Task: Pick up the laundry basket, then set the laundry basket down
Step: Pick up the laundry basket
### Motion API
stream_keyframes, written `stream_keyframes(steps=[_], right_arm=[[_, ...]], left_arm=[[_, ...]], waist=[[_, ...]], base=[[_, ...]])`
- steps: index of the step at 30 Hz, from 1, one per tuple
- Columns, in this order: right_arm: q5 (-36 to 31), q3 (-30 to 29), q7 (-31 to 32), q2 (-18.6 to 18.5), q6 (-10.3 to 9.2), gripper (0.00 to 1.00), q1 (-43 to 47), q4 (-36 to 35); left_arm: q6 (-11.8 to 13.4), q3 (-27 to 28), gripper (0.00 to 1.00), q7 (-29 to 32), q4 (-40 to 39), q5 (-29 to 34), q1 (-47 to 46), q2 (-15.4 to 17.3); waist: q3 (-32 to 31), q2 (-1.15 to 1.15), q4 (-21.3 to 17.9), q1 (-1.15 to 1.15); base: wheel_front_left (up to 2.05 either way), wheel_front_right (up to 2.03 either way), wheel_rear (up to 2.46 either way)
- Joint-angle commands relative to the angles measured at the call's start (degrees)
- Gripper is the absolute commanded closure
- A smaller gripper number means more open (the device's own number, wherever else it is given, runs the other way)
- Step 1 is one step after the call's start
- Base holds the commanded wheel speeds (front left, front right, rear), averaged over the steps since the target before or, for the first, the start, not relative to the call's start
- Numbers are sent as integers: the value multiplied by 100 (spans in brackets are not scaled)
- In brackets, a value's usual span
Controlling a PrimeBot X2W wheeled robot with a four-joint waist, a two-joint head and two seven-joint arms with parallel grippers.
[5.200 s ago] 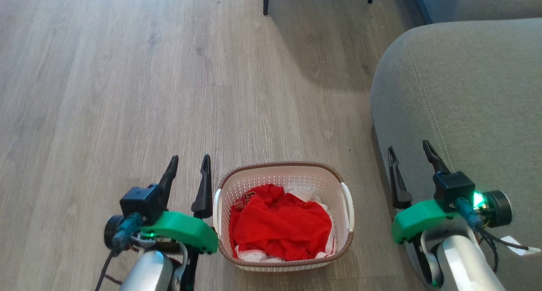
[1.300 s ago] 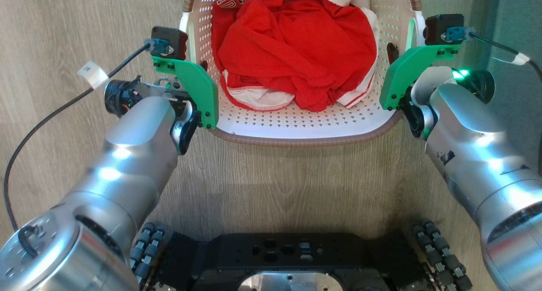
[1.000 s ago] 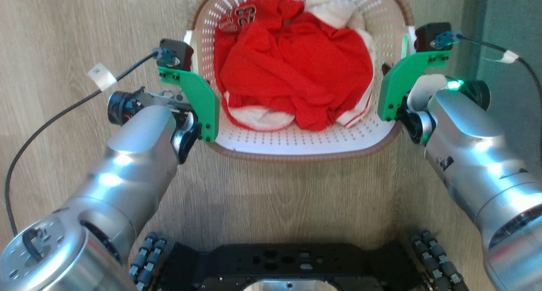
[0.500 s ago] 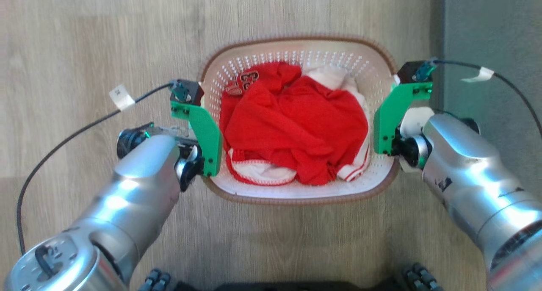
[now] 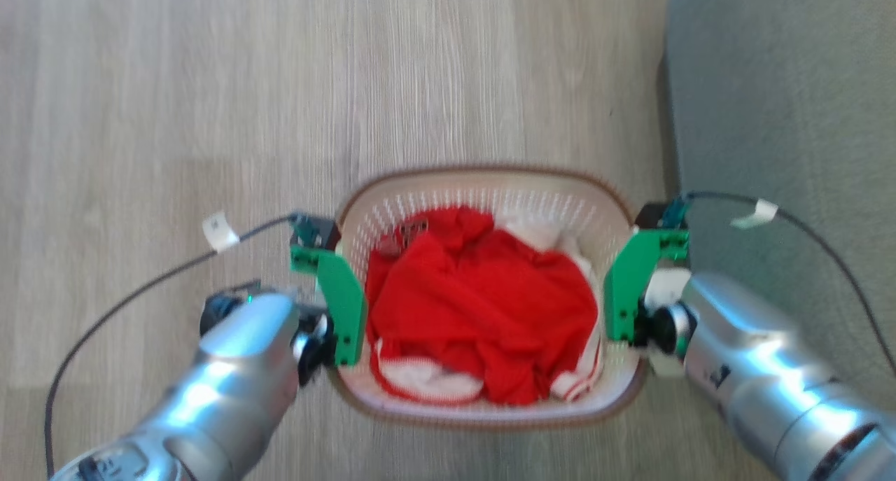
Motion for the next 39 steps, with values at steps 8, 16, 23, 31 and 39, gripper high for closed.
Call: stream_keyframes(steps=[8, 16, 23, 31, 39], right_arm=[[269, 325, 173, 312, 90, 100, 625, -195], [451, 559, 328, 361, 90, 100, 901, -195], [622, 711, 431, 387, 90, 100, 1083, -207], [750, 843, 456, 401, 90, 100, 1125, -225], [850, 976, 442, 405, 90, 100, 1119, -196]], left_arm=[[-87, -17, 100, 115, 73, -113, 294, 70], [-91, -62, 100, 274, -50, -146, 683, 86], [-91, -93, 100, 451, -194, -181, 1025, 176], [-92, -109, 100, 547, -292, -220, 1135, 241], [-92, -116, 100, 528, -392, -330, 1191, 215]], waist=[[-1119, 0, -44, 1], [-1703, 0, 38, 1], [-2057, 0, 101, 1], [-2182, 0, 131, 1], [-2216, 0, 147, 1]], base=[[0, 0, 0], [0, 0, 0], [0, 0, 0], [0, 0, 0], [0, 0, 0]])
